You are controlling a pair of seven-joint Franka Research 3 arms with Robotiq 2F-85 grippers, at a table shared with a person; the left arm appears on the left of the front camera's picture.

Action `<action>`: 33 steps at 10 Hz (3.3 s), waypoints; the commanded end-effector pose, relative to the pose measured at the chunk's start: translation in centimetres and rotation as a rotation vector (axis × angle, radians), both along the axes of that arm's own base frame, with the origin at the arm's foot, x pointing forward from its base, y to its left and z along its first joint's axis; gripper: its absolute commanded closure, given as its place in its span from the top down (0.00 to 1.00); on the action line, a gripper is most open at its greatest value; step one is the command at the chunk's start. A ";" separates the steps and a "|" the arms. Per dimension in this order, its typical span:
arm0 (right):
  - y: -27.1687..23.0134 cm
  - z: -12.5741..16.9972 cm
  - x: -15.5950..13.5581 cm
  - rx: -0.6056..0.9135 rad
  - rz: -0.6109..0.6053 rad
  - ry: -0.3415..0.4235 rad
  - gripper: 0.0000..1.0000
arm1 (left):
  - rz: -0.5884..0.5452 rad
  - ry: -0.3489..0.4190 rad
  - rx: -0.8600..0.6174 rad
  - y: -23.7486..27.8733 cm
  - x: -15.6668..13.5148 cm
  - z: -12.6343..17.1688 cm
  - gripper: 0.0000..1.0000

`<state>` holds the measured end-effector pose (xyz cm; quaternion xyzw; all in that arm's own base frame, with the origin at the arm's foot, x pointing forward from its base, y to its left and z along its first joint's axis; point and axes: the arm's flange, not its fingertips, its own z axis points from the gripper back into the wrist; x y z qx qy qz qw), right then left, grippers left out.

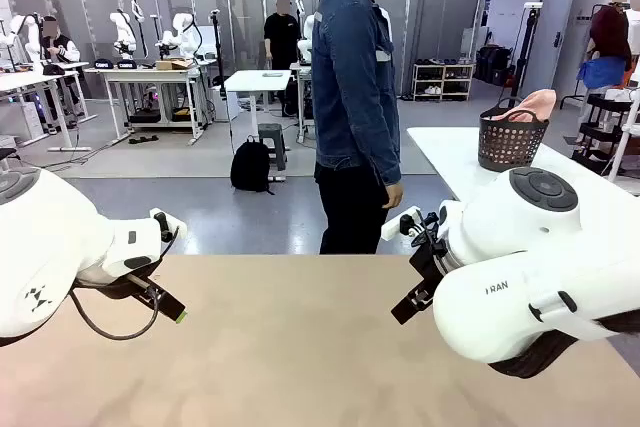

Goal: Fold the towel.
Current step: Grab the top end of the 100 cm Hotel Towel extended by the human.

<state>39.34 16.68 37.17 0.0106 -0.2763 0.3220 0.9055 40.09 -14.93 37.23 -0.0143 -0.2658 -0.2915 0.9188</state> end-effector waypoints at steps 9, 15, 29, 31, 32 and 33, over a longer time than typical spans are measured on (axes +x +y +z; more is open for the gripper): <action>0.0 0.0 0.0 0.000 0.000 0.000 1.00 | 0.000 0.000 0.000 0.0 0.0 0.0 1.00; -4.5 12.5 0.5 0.463 0.033 0.231 1.00 | 0.011 0.341 -0.371 4.8 1.1 10.7 1.00; -38.6 11.9 -8.5 1.245 -0.086 0.470 1.00 | 0.071 0.296 -1.411 41.3 -9.6 10.4 1.00; -39.5 12.0 -8.9 1.233 -0.108 0.490 1.00 | 0.100 0.339 -1.416 41.5 -10.6 10.3 1.00; -39.5 12.0 -8.9 1.233 -0.108 0.490 1.00 | 0.100 0.339 -1.416 41.5 -10.6 10.3 1.00; -39.5 12.0 -8.9 1.233 -0.108 0.490 1.00 | 0.100 0.339 -1.416 41.5 -10.6 10.3 1.00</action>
